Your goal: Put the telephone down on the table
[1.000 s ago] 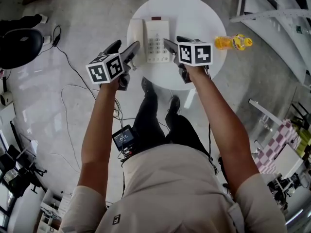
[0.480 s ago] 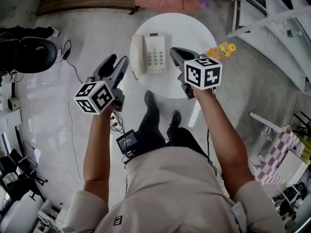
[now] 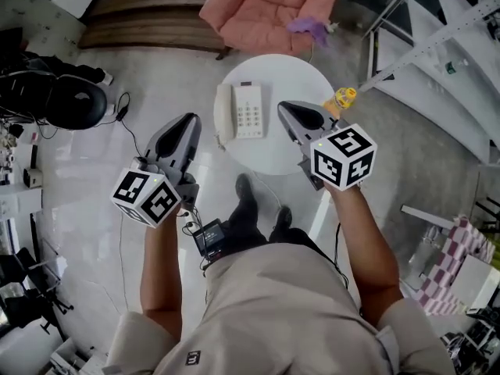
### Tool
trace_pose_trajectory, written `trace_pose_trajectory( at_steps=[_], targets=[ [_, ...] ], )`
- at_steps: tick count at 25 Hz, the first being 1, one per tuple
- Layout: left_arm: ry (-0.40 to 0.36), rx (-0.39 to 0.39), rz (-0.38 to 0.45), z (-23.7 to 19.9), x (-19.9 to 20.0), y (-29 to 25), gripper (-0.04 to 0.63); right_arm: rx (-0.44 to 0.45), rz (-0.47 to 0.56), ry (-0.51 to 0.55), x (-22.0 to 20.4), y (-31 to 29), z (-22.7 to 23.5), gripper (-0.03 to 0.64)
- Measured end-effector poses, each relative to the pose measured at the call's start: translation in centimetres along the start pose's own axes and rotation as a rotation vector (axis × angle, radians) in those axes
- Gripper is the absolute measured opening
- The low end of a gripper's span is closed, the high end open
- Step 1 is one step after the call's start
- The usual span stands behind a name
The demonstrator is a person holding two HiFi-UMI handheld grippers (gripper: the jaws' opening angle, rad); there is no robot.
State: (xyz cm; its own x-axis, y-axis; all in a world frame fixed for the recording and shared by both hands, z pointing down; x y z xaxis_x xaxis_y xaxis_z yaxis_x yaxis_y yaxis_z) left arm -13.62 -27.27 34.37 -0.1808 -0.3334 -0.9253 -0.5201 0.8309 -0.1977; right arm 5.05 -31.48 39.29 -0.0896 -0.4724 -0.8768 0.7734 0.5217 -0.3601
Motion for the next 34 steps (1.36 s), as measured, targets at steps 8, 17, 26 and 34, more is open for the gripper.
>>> trace_pose_trajectory(
  at_steps=[8, 17, 26, 34],
  targets=[
    [-0.108, -0.011, 0.032, 8.5, 4.2, 5.3, 0.015, 0.065, 0.057, 0.147, 2.9, 7.8, -5.4, -0.008],
    [-0.178, -0.025, 0.095, 14.7, 5.8, 10.8, 0.015, 0.116, 0.088, 0.267, 4.2, 15.3, -11.3, -0.009],
    [-0.192, -0.012, 0.091, 18.6, 4.0, 14.2, 0.015, 0.127, 0.093, 0.282, 2.2, 20.6, -13.3, -0.009],
    [-0.194, 0.003, 0.082, 20.9, 2.4, 16.5, 0.015, 0.122, 0.072, 0.260, -0.5, 23.9, -13.7, -0.009]
  ],
)
Point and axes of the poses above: the fingertips, and each gripper's own axes: y backward along the fingers, z to its right, x out of its top, the point moved 3 cm from there along y, backward along the fingers, and after that the axes turned 1 degree about -z, right-handed, at the moved point
